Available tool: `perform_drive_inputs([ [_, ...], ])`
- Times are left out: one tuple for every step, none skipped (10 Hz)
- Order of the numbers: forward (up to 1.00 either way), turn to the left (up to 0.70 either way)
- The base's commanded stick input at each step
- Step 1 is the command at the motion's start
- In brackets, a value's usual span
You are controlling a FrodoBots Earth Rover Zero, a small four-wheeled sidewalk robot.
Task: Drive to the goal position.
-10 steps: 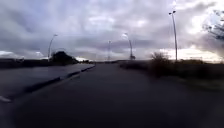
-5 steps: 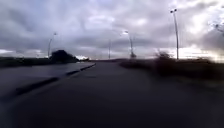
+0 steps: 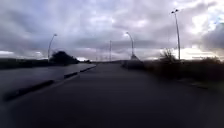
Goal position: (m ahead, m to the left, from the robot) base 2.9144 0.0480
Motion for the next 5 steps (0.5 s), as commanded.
perform_drive_inputs([
  [0.7, 0.0],
  [0.7, 0.0],
  [0.7, 0.0],
  [0.7, 0.0],
  [0.7, 0.0],
])
